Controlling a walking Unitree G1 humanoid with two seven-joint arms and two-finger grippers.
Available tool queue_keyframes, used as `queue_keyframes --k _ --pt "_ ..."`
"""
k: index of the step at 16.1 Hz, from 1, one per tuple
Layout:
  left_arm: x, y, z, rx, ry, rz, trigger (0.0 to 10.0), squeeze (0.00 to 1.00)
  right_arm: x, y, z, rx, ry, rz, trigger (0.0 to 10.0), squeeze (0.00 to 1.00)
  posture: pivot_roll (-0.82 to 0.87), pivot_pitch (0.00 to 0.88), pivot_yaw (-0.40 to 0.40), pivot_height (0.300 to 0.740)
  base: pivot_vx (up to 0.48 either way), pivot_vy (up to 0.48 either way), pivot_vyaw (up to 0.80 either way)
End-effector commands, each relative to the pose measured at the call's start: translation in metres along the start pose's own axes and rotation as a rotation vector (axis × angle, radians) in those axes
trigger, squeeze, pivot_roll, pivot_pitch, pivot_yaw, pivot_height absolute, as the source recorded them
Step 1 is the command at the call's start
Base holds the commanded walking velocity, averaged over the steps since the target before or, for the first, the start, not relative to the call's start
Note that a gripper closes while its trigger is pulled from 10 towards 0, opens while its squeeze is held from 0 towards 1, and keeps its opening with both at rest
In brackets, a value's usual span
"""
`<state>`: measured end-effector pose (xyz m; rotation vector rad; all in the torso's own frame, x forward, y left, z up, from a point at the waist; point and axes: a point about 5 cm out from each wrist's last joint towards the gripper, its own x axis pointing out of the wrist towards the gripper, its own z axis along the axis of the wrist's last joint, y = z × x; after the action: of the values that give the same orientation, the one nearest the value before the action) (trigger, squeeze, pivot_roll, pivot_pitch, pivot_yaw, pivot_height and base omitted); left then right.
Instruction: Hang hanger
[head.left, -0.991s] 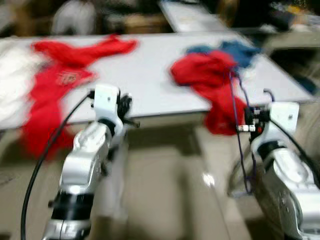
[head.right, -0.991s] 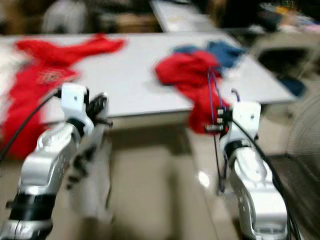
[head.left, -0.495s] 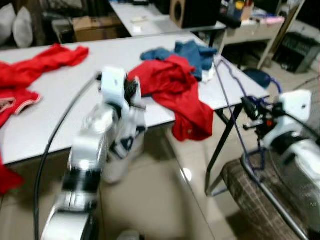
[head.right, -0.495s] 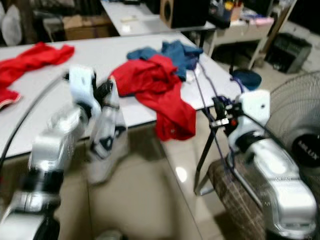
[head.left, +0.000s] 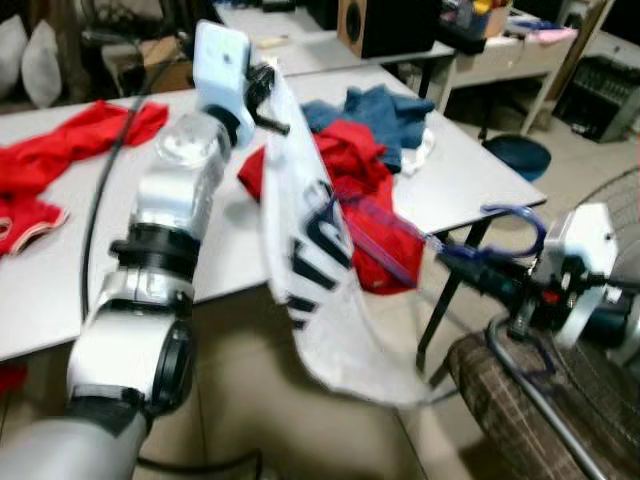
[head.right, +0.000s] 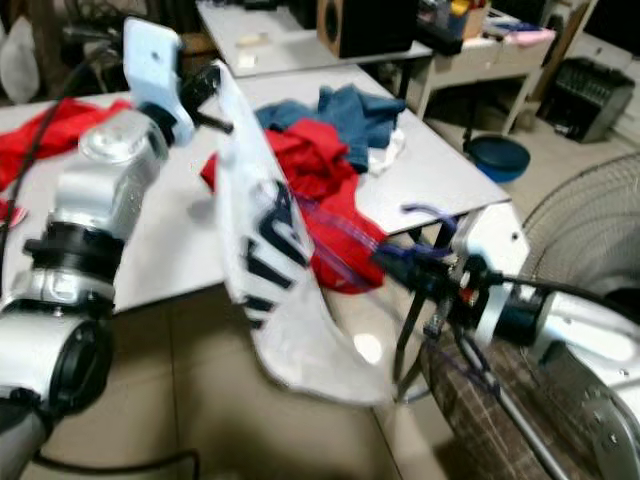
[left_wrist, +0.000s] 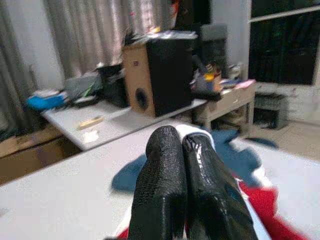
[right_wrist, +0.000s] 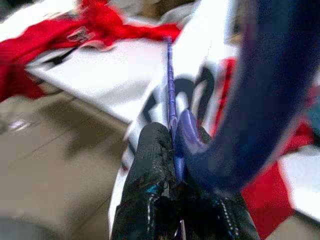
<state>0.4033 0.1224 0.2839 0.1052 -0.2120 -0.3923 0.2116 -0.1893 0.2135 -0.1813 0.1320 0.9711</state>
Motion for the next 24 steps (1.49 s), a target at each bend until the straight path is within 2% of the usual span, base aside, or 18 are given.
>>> queue_keyframes --k 1,2,4,8,11,14,17,18,20,21,22,23,24 --pt "0.009 -0.015 0.022 0.009 -0.078 -0.064 10.0 0.00 0.004 0.006 0.002 0.001 0.011 0.066 10.0 0.00 0.01 0.000 0.016 0.740 0.337 0.000 0.00" --pt "0.012 -0.017 0.028 0.001 -0.097 -0.078 10.0 0.00 0.009 0.007 0.000 -0.004 0.028 0.097 10.0 0.00 0.01 0.000 0.015 0.740 0.334 0.000 0.00" --pt "0.014 -0.021 0.042 -0.012 -0.149 -0.132 10.0 0.00 0.028 0.000 -0.009 -0.039 0.069 0.098 10.0 0.00 0.01 0.000 0.012 0.740 0.334 0.000 0.00" --pt "0.006 -0.021 0.062 -0.019 -0.217 -0.193 10.0 0.00 0.040 -0.002 -0.011 -0.054 0.083 0.117 10.0 0.00 0.03 0.000 -0.008 0.740 0.334 0.000 0.00" --pt "-0.002 -0.014 0.084 -0.013 -0.280 -0.221 10.0 0.00 0.053 -0.018 -0.005 -0.109 0.081 0.096 10.0 0.00 0.05 0.000 -0.027 0.740 0.336 0.000 0.00" --pt "-0.013 -0.013 0.108 -0.058 -0.374 -0.278 10.0 0.00 0.065 -0.046 0.009 -0.210 0.071 0.003 10.0 0.00 0.05 0.000 -0.035 0.740 0.336 0.000 0.00" --pt "-0.016 -0.004 0.123 -0.061 -0.419 -0.275 10.0 0.00 0.070 -0.085 0.041 -0.340 0.011 -0.213 10.0 0.00 0.05 0.000 -0.031 0.740 0.336 0.000 0.00" --pt "-0.019 0.005 0.134 -0.095 -0.451 -0.262 10.0 0.00 0.064 -0.120 0.076 -0.513 -0.009 -0.437 10.0 0.00 0.05 0.000 -0.028 0.740 0.337 0.000 0.00" --pt "-0.022 0.011 0.141 -0.106 -0.476 -0.253 10.0 0.00 0.056 -0.136 0.102 -0.622 -0.038 -0.539 10.0 0.00 0.05 0.000 -0.025 0.740 0.334 0.000 0.00" --pt "-0.026 0.026 0.146 -0.089 -0.487 -0.202 10.0 0.00 0.042 -0.146 0.156 -0.735 -0.252 -0.684 10.0 0.00 0.05 0.000 -0.027 0.740 0.330 0.000 0.00" --pt "-0.027 0.031 0.145 -0.075 -0.482 -0.183 10.0 0.00 0.039 -0.145 0.165 -0.746 -0.302 -0.694 10.0 0.00 0.05 0.000 -0.031 0.740 0.334 0.000 0.00" --pt "-0.030 0.042 0.141 -0.068 -0.466 -0.139 10.0 0.00 0.039 -0.145 0.171 -0.764 -0.336 -0.677 10.0 0.00 0.05 0.000 -0.031 0.740 0.330 0.000 0.00" --pt "-0.032 0.051 0.132 -0.045 -0.426 -0.095 10.0 0.00 0.049 -0.146 0.154 -0.755 -0.262 -0.558 10.0 0.00 0.06 0.000 -0.032 0.740 0.334 0.000 0.00"
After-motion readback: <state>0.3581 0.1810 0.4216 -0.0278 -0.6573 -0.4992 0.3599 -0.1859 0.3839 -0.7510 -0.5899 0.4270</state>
